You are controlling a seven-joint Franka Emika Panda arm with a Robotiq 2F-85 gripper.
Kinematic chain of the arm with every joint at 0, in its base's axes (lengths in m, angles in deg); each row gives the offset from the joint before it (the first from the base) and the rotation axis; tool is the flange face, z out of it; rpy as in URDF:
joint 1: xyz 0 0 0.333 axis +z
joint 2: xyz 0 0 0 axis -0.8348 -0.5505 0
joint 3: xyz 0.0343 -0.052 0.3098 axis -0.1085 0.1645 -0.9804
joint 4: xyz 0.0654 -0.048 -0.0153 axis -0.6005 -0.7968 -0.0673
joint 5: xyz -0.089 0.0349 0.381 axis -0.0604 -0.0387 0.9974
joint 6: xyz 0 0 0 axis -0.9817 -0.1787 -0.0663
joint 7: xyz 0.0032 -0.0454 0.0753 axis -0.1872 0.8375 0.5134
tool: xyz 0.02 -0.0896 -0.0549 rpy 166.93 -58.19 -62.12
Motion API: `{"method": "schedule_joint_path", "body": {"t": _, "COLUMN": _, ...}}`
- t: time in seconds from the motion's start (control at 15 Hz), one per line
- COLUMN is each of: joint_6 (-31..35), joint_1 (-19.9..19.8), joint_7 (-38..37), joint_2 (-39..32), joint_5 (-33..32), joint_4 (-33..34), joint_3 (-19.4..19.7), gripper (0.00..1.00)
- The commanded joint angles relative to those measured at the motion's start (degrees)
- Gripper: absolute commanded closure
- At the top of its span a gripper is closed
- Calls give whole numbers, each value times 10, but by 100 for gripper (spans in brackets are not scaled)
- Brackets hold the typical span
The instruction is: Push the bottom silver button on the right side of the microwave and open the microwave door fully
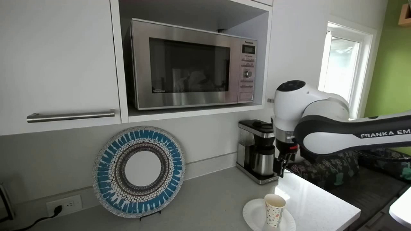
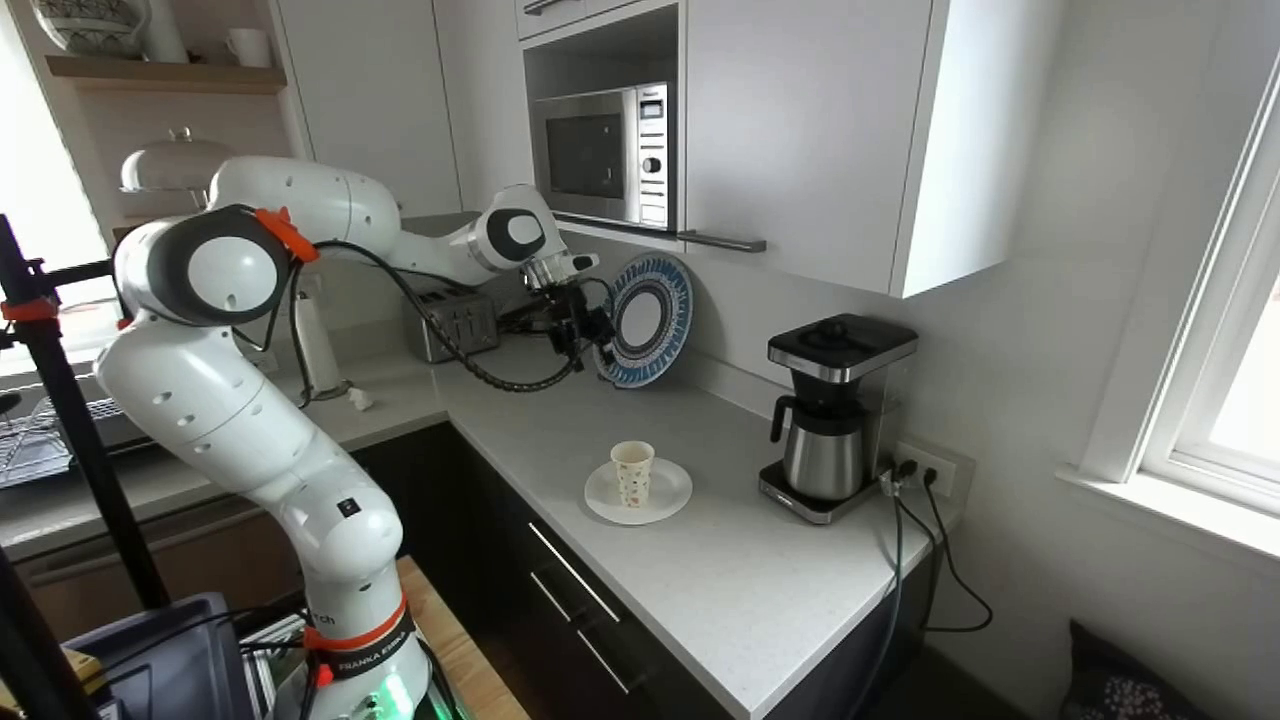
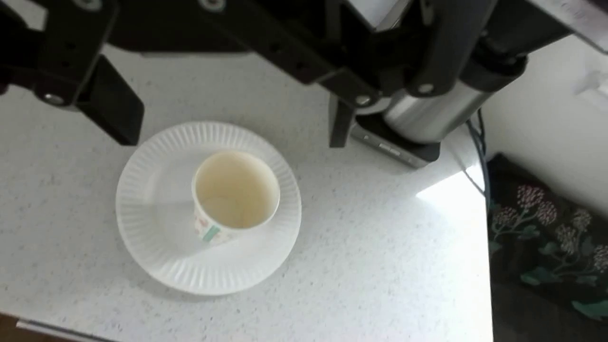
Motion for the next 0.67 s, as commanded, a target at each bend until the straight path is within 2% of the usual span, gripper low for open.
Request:
{"method": "schedule_joint_path", "body": {"t": 0.0, "joint_6": 22, "joint_1": -9, "joint_7": -83, "joint_2": 38, "joint_5": -20, "joint_4": 9, "joint_3": -13, "gripper": 0}}
{"method": "schedule_joint_path", "body": {"t": 0.47, "joint_6": 50, "joint_1": -37, "joint_7": -247, "joint_2": 90, "joint_5": 2, "joint_4": 22, "joint_3": -22, "gripper": 0}}
{"method": "schedule_joint_path", "body": {"t": 0.53, "joint_6": 35, "joint_1": -29, "joint_7": -205, "joint_2": 71, "joint_5": -1, "joint_4": 33, "joint_3": -19, "gripper": 0}}
{"method": "schedule_joint_path", "body": {"t": 0.6, "joint_6": 40, "joint_1": -33, "joint_7": -219, "joint_2": 77, "joint_5": -1, "joint_4": 33, "joint_3": -20, "gripper": 0}}
